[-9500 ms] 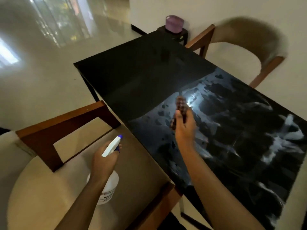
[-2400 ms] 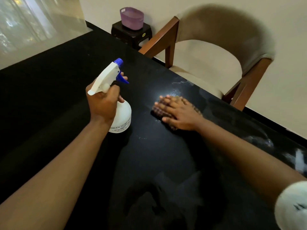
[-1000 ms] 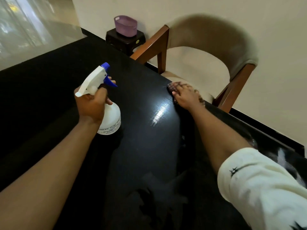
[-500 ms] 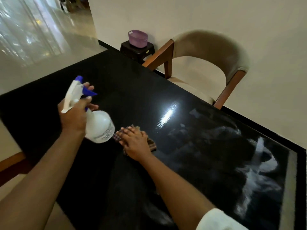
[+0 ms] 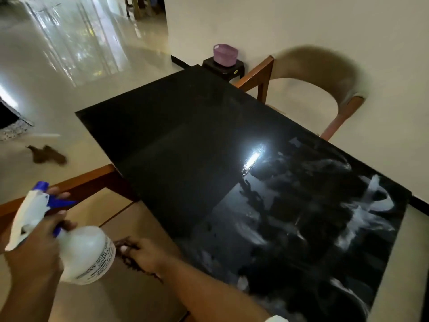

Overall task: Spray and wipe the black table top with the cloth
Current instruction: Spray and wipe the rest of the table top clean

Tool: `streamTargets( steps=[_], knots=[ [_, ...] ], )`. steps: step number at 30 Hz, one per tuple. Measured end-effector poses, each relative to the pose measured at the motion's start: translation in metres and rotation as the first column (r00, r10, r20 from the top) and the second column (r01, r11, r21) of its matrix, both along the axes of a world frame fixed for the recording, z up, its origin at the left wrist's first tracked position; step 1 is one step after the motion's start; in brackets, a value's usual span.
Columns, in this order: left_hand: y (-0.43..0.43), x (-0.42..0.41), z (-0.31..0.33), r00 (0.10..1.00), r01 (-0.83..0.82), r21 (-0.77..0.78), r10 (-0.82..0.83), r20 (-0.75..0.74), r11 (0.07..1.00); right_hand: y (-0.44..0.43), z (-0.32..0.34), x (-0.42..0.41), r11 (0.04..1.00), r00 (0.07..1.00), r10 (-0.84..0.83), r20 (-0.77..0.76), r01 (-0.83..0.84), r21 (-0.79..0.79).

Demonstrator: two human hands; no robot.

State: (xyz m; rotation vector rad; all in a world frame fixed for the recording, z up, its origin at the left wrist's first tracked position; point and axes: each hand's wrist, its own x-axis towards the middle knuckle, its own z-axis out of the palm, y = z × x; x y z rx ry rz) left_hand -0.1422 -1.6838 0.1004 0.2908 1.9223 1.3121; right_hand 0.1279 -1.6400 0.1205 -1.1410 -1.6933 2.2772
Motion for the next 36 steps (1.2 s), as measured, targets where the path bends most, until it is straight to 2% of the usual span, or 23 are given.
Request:
streamTargets(
  steps=[1,2,4,7,9,12,16,19,20,22,25,27,29,31,33,36],
  knots=[
    [0.000,0.008,0.004,1.000,-0.019,0.045,0.020,-0.011,0.999,-0.006,-0.007,0.001,0.989,0.995,-0.097,-0.008,0.095,-0.117],
    [-0.001,0.007,-0.004,0.999,-0.036,0.020,0.035,0.033,0.999,-0.014,-0.010,0.003,0.960,0.982,-0.187,-0.017,0.179,-0.216],
    [-0.025,0.043,0.033,1.000,0.007,-0.087,-0.009,-0.018,0.996,-0.033,-0.004,0.011,0.854,0.916,-0.399,-0.047,0.352,-0.383],
    [-0.055,0.109,0.087,0.950,0.231,-0.185,-0.263,-0.172,0.955,-0.058,0.011,0.047,0.622,0.707,-0.705,-0.061,0.574,-0.533],
    [-0.070,0.155,0.126,0.828,0.455,-0.168,-0.485,-0.281,0.874,-0.069,0.026,0.087,0.459,0.534,-0.844,-0.054,0.666,-0.588],
    [-0.081,0.193,0.127,0.691,0.642,-0.195,-0.670,-0.271,0.741,-0.089,0.053,0.154,0.265,0.291,-0.956,-0.039,0.800,-0.538],
    [-0.075,0.214,0.094,0.624,0.679,-0.278,-0.734,-0.269,0.679,-0.112,0.064,0.238,0.024,0.003,-0.999,-0.052,0.910,-0.414],
    [-0.071,0.219,0.069,0.662,0.638,-0.299,-0.704,-0.258,0.710,-0.121,0.060,0.272,-0.136,-0.161,-0.985,-0.057,0.942,-0.307],
    [-0.071,0.220,0.063,0.674,0.625,-0.308,-0.695,-0.250,0.717,-0.123,0.058,0.278,-0.155,-0.179,-0.981,-0.074,0.955,-0.254],
    [-0.074,0.222,0.055,0.677,0.628,-0.292,-0.692,-0.250,0.721,-0.123,0.056,0.283,-0.112,-0.121,-0.987,-0.104,0.990,-0.084],
    [-0.084,0.220,0.050,0.701,0.622,-0.207,-0.655,-0.282,0.755,-0.110,0.046,0.265,0.026,0.057,-0.995,-0.079,0.936,0.352],
    [-0.092,0.218,0.045,0.716,0.610,-0.159,-0.626,-0.310,0.776,-0.092,0.027,0.246,0.137,0.180,-0.984,-0.004,0.762,0.633],
    [-0.098,0.215,0.040,0.743,0.574,-0.127,-0.580,-0.334,0.809,-0.071,0.001,0.222,0.295,0.266,-0.946,0.188,0.458,0.838],
    [-0.103,0.215,0.037,0.758,0.543,-0.107,-0.541,-0.365,0.833,-0.056,-0.023,0.187,0.425,0.288,-0.885,0.366,0.178,0.888],
    [-0.105,0.217,0.041,0.797,0.507,-0.065,-0.496,-0.345,0.860,-0.049,-0.028,0.145,0.477,0.352,-0.829,0.435,0.038,0.878],
    [-0.102,0.219,0.051,0.827,0.474,-0.022,-0.453,-0.332,0.880,-0.042,-0.031,0.093,0.542,0.573,-0.657,0.490,-0.092,0.835]
  ],
)
